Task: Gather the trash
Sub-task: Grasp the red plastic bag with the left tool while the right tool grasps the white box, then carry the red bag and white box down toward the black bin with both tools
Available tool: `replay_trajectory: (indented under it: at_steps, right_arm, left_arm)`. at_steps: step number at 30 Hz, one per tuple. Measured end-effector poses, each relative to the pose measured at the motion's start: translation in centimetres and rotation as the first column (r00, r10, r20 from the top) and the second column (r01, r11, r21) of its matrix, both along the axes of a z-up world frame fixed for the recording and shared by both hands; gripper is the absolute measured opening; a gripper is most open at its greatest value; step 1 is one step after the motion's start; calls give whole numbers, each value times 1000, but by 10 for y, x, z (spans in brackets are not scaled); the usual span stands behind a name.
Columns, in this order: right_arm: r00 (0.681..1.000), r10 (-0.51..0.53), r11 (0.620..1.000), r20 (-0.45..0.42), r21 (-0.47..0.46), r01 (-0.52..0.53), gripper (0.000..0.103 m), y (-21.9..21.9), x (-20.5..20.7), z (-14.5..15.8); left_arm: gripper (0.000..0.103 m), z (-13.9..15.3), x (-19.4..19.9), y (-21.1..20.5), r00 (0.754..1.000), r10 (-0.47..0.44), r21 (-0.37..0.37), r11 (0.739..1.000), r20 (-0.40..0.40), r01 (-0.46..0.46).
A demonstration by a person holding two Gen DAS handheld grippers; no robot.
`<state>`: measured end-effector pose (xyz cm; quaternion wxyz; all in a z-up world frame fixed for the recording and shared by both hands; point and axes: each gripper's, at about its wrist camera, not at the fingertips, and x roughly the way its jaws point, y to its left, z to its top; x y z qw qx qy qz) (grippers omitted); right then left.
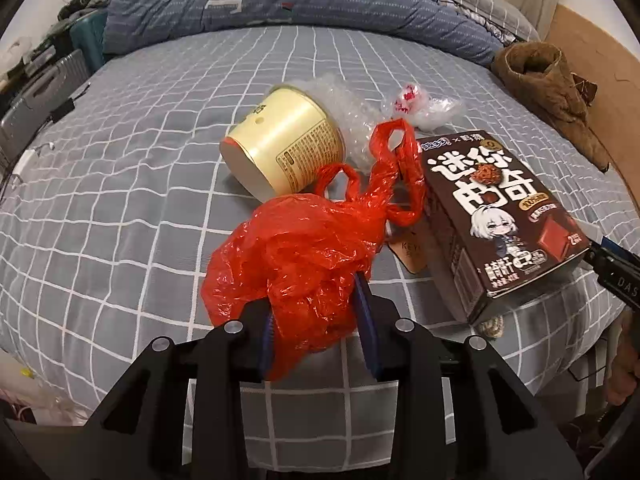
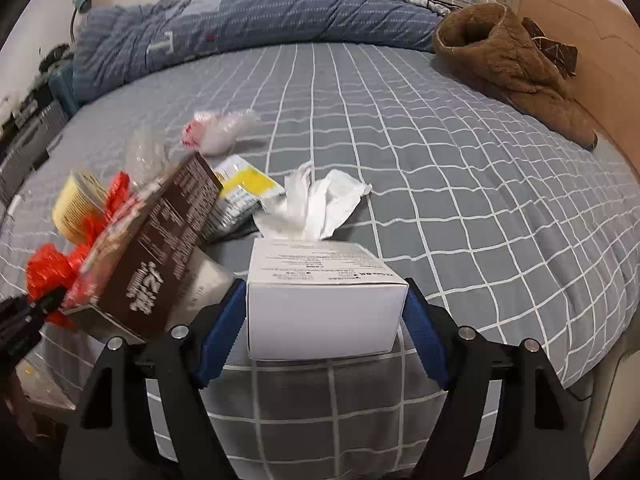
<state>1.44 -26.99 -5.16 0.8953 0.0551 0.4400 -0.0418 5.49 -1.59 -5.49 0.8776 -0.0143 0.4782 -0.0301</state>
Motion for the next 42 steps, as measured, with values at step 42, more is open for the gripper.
replay_trajectory:
  at_steps: [42]
  right_arm:
    - [985,24,999,170,-38,-18,73,36,-94,57]
  left_arm:
    - [28,49,-95,16,996,34,-29,999,84,-32]
